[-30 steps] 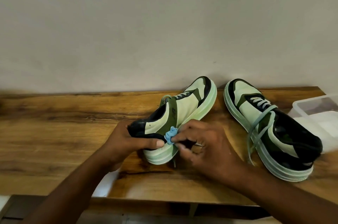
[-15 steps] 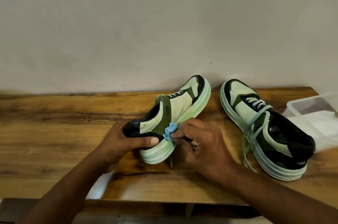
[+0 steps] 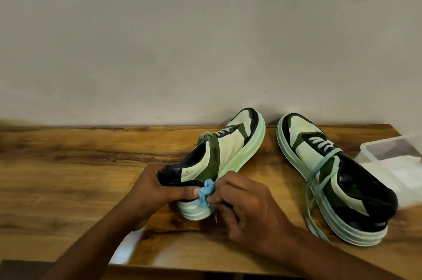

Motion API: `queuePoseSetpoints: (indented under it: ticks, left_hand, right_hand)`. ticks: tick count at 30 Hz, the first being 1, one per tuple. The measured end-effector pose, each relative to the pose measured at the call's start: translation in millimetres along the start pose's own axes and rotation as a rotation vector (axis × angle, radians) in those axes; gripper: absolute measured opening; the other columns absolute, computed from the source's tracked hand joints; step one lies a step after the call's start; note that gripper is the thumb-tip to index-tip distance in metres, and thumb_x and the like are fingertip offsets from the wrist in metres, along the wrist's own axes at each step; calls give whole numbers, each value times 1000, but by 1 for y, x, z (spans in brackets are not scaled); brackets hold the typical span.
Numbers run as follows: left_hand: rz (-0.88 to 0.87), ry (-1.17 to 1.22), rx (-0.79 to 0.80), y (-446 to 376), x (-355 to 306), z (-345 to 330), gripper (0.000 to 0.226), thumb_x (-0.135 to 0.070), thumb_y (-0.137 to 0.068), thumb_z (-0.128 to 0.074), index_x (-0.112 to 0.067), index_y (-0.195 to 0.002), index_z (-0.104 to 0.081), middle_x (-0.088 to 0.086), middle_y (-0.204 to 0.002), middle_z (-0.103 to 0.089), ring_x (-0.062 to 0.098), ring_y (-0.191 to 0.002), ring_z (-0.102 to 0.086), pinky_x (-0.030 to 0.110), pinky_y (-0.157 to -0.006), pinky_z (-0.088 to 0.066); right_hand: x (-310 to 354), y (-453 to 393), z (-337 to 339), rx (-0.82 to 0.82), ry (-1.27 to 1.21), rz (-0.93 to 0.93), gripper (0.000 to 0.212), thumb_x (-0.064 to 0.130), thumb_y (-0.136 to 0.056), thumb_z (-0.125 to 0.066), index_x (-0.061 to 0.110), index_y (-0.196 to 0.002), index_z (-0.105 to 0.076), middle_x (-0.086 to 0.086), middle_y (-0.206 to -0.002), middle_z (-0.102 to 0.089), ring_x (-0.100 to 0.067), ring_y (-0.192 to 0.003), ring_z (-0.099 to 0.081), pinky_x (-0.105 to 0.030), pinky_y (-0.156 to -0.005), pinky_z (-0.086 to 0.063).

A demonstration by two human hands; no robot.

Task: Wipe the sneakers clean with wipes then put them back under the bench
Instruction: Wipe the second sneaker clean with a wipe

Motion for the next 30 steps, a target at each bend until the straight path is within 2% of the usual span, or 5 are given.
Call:
queuePoseSetpoints:
  ticks: [9,16,19,26,30]
  left_hand:
    - [-71,-59,-30,8,-9,-16,48,-4,-62,-97,-15,-106,-83,9,-107,-80,27,-104,-77,41,-93,-59]
    - [19,-70,88,4,-9,1,46,2,-62,-95,-10,-105,-83,17,-109,-78,33,-106,-76,39,-91,-60]
    - [72,-39,163,5,-3,8,49,-6,-67,-89,-7,-115,-79,21,-117,-75,37,-113,-72,36,-91,-58]
    - [133,-34,216,3,4,11,47,-10,-73,-85,-8,-119,-78,21,-121,-74,37,-114,-71,33,-88,-57]
    - [140,-35,199,4,6,11,45,-11,-74,-84,-11,-118,-78,19,-121,-75,34,-115,-71,34,-88,-56]
  right_hand:
    - [-74,4,44,-280,92,-368,27,-3,-72,-86,19,-81,-72,14,-84,-68,-1,-78,-64,-11,-69,-51]
    - [3,3,-2,-5,33,3,17,-5,-83,-71,9,-92,-69,-2,-98,-62,-15,-84,-60,-29,-70,-53]
    - [-26,-5,14,-79,103,-78,18,-3,-82,-75,12,-93,-71,2,-99,-64,-8,-89,-60,-20,-79,-54]
    - [-110,-15,91,-440,171,-426,21,-1,-79,-81,16,-91,-78,7,-90,-70,-4,-78,-66,-35,-71,-61]
    - [-87,-20,74,-357,158,-341,19,5,-81,-83,17,-95,-79,7,-93,-72,-4,-83,-67,-32,-75,-61]
Point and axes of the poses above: each hand's wrist, its own y-axis away from the middle knuckle, its own z-axis out of the back of the hand, x = y × z, the point moved 10 cm from there along -y, towards the middle knuckle
